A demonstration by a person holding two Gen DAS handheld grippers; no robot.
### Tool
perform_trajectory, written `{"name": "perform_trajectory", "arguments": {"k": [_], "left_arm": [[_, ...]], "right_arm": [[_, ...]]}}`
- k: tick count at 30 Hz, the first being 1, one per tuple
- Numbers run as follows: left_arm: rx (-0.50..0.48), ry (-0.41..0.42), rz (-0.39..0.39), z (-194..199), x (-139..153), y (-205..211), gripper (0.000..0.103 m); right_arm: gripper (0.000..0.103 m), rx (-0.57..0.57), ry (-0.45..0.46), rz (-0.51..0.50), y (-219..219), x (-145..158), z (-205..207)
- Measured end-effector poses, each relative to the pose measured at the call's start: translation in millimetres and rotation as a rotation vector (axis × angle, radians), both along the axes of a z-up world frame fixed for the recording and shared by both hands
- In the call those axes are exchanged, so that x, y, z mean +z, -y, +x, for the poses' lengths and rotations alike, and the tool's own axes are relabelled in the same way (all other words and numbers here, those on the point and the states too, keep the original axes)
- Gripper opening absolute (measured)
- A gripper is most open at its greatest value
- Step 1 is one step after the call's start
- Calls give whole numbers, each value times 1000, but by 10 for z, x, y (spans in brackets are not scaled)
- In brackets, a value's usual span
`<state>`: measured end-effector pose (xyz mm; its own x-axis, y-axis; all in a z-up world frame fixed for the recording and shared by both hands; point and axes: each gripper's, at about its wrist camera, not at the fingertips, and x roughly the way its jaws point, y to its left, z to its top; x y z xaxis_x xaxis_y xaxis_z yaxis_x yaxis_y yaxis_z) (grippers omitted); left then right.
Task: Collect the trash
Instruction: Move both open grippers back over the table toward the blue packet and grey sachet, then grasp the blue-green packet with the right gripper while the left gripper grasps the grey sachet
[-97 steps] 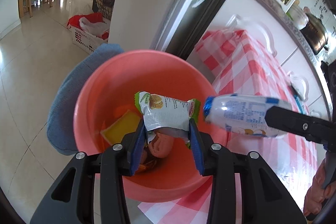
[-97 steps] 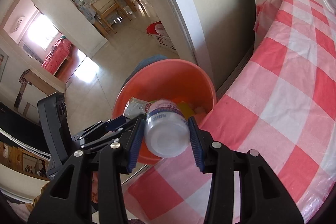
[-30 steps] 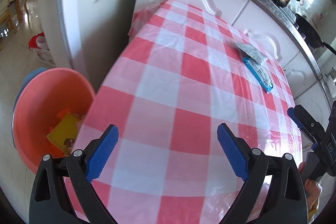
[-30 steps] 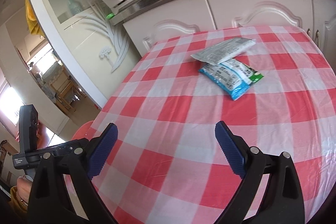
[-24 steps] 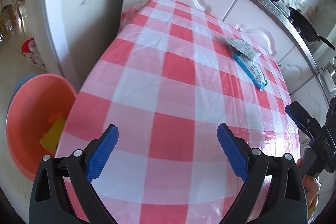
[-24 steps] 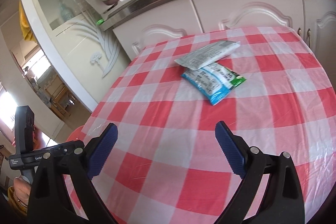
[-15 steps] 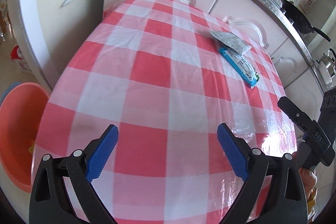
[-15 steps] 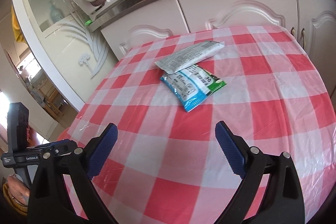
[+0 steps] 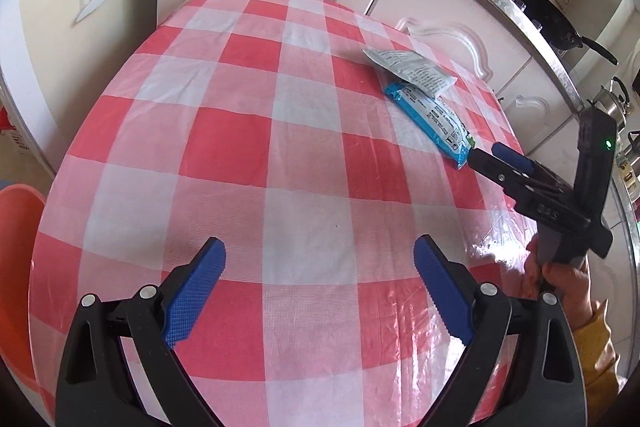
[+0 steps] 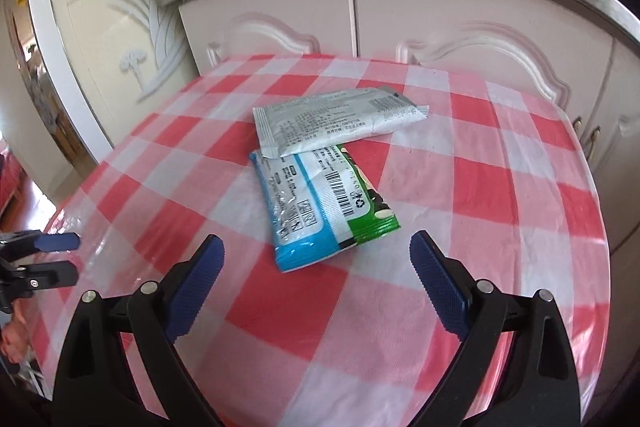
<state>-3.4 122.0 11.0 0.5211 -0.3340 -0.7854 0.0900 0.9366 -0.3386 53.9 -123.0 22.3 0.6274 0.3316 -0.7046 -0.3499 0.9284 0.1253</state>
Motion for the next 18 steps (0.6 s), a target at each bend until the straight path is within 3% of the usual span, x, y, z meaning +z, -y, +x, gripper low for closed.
{"name": "perform_trajectory", "arguments": {"k": [15, 18], "left_arm": [[10, 15, -8, 124, -49, -62, 94], [9, 23, -10, 154, -42, -54, 94]], "right_arm": [[94, 87, -72, -131, -214, -127, 551], [83, 85, -59, -136, -219, -116, 554]]}}
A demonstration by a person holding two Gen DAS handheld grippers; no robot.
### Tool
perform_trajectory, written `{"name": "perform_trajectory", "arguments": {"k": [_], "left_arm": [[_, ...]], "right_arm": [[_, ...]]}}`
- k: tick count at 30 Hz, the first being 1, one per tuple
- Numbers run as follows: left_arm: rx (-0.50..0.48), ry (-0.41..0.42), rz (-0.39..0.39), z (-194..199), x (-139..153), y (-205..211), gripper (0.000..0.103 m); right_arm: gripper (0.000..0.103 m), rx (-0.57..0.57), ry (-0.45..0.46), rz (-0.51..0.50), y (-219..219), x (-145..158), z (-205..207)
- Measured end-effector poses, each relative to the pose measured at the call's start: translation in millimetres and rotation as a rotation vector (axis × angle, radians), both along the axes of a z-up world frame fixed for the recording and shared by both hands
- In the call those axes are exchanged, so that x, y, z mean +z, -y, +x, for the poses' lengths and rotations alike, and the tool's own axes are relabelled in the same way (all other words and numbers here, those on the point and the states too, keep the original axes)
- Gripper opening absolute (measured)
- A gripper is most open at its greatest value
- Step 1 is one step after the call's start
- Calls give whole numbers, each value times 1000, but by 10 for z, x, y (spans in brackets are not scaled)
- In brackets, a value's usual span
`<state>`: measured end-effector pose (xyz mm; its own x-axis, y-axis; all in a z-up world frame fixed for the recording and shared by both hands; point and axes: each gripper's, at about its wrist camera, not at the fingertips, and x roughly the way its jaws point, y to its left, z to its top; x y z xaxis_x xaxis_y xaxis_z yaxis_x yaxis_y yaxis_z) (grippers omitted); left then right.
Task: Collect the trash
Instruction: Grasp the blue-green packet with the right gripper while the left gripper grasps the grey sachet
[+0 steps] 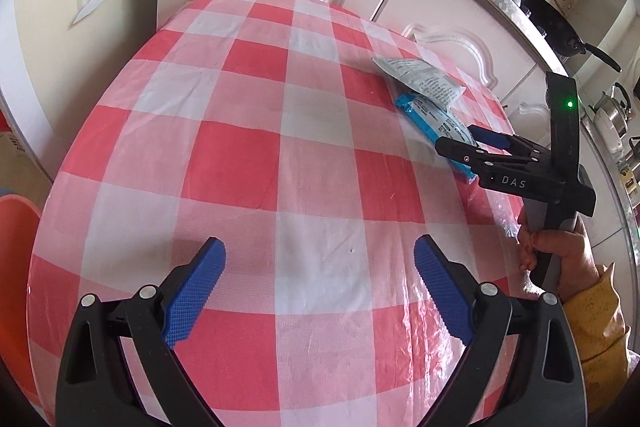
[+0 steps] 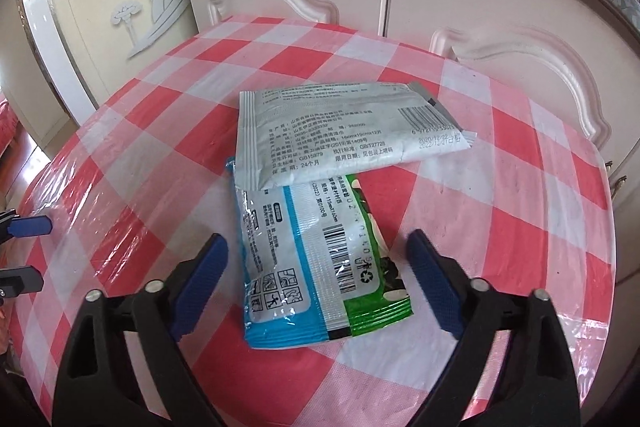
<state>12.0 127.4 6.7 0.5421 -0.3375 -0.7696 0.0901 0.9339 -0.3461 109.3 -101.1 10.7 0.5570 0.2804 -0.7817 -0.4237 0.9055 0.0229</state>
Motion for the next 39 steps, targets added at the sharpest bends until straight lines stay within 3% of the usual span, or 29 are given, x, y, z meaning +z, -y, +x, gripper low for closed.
{"name": "perform_trajectory", "arguments": {"k": [2, 11, 24, 34, 39], "left_arm": [[-3, 6, -1, 23, 9, 10, 94], [-53, 63, 4, 214, 107, 156, 94], [-260, 199, 70, 732, 384, 784, 94], [-454, 267, 229, 1411, 330, 1433, 94], [-521, 232, 287, 1741, 260, 1595, 94]], "right_arm": [[74, 5, 12, -4, -11, 10, -25], [62, 16, 25, -12, -4, 12, -204], [57, -88, 16, 42, 373, 7, -920], [57, -183, 15, 133, 725, -11, -1188], [60, -176, 12, 149, 734, -7, -1186]]}}
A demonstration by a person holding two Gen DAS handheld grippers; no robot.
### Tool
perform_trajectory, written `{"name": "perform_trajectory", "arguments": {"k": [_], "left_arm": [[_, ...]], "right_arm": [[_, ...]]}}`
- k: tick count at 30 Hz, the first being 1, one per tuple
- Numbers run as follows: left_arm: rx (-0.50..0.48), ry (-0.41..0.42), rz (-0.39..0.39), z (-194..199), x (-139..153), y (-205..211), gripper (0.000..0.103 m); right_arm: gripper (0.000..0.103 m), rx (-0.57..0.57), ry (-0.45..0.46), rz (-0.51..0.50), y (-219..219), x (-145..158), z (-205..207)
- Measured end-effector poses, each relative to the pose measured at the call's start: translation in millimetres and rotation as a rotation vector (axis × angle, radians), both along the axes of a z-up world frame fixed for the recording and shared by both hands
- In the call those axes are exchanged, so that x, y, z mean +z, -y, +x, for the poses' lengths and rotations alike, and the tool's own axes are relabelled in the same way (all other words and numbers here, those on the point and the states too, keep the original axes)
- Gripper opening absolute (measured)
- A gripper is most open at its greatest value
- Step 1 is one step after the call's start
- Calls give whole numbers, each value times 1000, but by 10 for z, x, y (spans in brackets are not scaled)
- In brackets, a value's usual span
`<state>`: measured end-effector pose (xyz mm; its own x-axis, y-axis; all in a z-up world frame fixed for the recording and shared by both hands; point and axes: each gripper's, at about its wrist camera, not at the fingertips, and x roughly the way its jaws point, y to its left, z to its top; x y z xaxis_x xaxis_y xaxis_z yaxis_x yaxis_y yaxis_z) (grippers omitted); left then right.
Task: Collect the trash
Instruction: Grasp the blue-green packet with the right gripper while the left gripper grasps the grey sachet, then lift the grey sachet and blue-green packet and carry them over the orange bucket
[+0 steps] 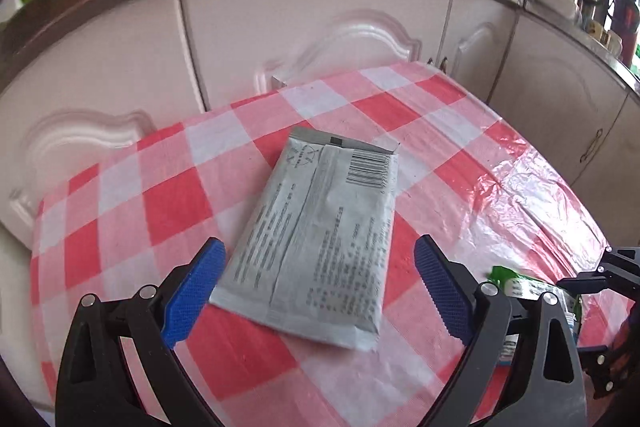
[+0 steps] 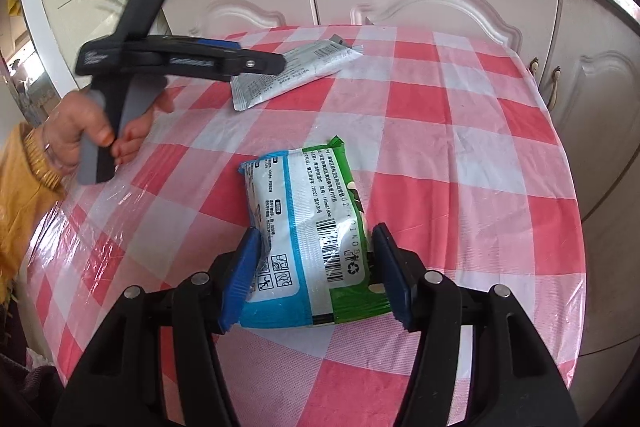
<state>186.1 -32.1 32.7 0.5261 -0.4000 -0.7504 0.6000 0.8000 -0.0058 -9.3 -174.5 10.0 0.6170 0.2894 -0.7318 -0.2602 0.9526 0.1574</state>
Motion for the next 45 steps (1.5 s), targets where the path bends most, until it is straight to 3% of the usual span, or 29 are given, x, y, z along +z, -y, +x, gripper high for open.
{"name": "perform_trajectory", "arguments": {"k": [4, 10, 18, 21, 24, 34, 45], "left_arm": [[-33, -26, 35, 191, -55, 94, 94], [-62, -87, 26, 368, -170, 204, 94], [-47, -64, 22, 411, -229, 272, 95], [-25, -49, 11, 400, -222, 268, 90], [5, -43, -16, 365, -201, 217, 80], [68, -37, -27, 13, -200, 151, 74], [172, -47, -89, -785, -227, -311, 73]], "right_arm": [[66, 15, -2, 12, -1, -5, 16], [78, 51, -10, 21, -38, -13, 27], [78, 46, -10, 54, 9, -7, 23], [78, 45, -10, 54, 9, -7, 27], [78, 45, -10, 48, 2, -9, 33], [78, 42, -9, 42, -1, -20, 42], [77, 39, -7, 26, -21, -18, 35]]}}
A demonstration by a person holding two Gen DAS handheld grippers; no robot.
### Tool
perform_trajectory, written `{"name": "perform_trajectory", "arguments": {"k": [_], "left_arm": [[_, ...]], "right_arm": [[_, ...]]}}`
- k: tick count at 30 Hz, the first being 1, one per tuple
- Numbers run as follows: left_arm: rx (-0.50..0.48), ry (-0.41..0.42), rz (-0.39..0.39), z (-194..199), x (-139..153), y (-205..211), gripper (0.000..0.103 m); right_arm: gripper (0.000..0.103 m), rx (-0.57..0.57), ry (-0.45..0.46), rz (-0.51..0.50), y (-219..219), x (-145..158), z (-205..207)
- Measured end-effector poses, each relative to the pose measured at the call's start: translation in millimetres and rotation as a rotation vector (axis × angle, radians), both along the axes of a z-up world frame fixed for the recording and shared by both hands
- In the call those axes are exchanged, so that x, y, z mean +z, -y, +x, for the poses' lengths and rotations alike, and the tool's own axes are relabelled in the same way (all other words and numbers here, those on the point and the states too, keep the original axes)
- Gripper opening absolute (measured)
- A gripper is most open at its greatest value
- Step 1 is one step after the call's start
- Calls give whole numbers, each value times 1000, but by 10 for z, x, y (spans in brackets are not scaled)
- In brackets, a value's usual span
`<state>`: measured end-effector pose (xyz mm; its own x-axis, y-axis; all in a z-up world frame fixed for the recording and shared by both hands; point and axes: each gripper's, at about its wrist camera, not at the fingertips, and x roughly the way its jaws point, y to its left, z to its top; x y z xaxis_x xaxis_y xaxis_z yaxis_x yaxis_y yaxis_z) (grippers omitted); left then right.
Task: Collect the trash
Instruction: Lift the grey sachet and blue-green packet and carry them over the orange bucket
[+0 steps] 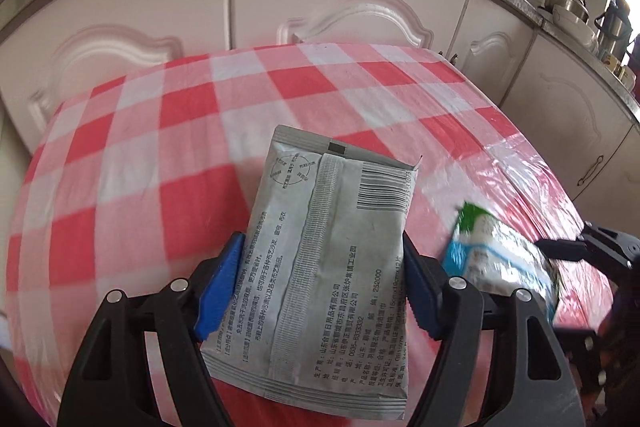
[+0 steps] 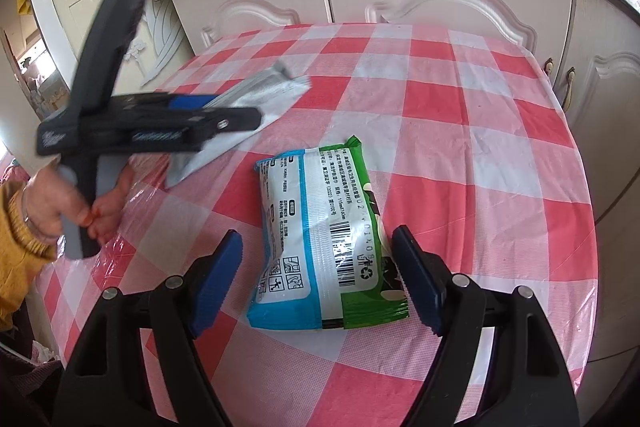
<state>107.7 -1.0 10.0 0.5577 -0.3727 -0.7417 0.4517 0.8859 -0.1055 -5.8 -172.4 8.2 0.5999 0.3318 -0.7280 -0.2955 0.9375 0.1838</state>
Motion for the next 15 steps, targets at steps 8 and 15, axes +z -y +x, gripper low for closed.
{"name": "perform_trajectory", "arguments": {"k": [8, 15], "left_arm": [[90, 31, -28, -637, 40, -421, 73], [168, 31, -54, -1147, 68, -761, 74]], "right_arm": [[61, -50, 14, -39, 20, -1, -11], [57, -58, 24, -101, -48, -3, -22]]}}
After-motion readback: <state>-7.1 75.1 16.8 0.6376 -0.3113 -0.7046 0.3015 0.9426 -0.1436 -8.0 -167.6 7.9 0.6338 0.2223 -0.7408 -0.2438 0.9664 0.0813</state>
